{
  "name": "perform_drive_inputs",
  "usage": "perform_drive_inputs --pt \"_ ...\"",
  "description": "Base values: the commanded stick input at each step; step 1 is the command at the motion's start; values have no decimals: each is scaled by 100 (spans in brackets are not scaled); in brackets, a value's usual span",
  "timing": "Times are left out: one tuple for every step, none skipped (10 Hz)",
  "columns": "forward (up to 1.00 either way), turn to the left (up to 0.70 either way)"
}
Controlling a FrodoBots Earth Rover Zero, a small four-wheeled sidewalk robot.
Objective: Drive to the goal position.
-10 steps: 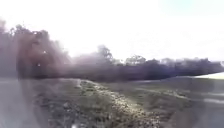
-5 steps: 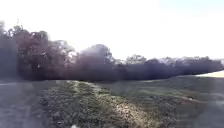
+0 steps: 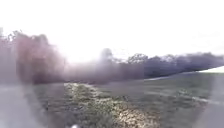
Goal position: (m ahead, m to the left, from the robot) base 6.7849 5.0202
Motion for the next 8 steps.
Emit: perform_drive_inputs --pt "60 0" --pt "60 0" --pt "60 0" --pt "60 0" --pt "60 0" --pt "60 -1" --pt "60 -6" --pt "60 -11"
